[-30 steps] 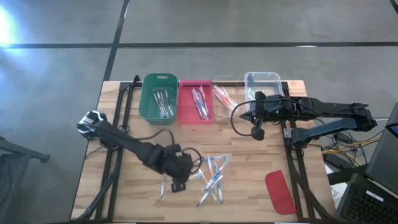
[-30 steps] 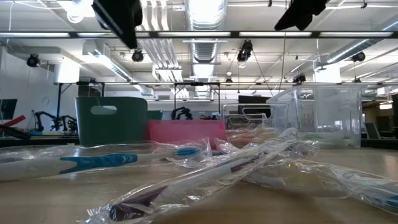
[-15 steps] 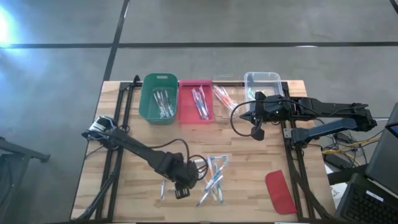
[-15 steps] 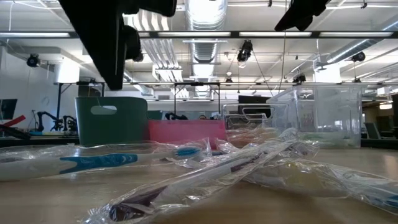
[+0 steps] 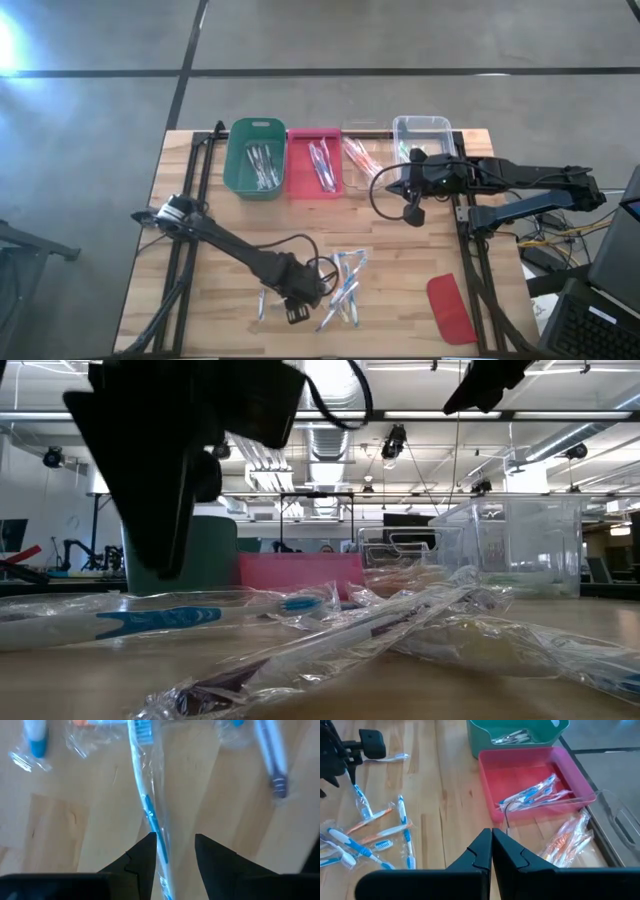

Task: Pick & Place Toothbrushes
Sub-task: Put the blue toothbrush into the red bin

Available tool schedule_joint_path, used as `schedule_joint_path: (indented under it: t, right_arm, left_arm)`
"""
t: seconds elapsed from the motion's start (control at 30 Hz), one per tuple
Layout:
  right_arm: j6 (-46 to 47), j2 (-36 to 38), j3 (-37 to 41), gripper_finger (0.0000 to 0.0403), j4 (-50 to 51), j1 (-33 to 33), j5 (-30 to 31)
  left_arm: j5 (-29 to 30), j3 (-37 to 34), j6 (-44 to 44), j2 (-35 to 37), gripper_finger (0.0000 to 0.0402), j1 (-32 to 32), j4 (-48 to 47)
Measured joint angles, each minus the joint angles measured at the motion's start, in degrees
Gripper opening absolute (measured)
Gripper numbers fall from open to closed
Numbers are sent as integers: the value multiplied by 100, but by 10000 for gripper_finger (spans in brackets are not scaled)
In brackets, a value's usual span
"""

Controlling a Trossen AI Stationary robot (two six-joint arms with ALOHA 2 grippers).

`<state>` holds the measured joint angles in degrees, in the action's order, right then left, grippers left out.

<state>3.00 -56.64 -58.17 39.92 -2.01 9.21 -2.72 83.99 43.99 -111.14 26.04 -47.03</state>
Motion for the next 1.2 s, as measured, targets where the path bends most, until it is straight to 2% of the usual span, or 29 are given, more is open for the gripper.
schedule_joint_path:
  t: [0.2, 0.6, 1.03, 1.2]
  right_arm:
    - [3, 0, 117, 8, 13, -2, 0]
    - [99, 0, 155, 8, 3, 1, 0]
    - [105, 0, 173, 8, 3, -1, 0]
    - [88, 0, 173, 8, 3, -1, 0]
  left_arm:
    - [-257, -40, -72, -264, 139, 0, 99]
    - [-253, -349, -212, -412, 127, -23, 506]
    - [-233, -447, -265, -356, 33, -55, 455]
    - [-231, -481, -305, -97, 19, -88, 256]
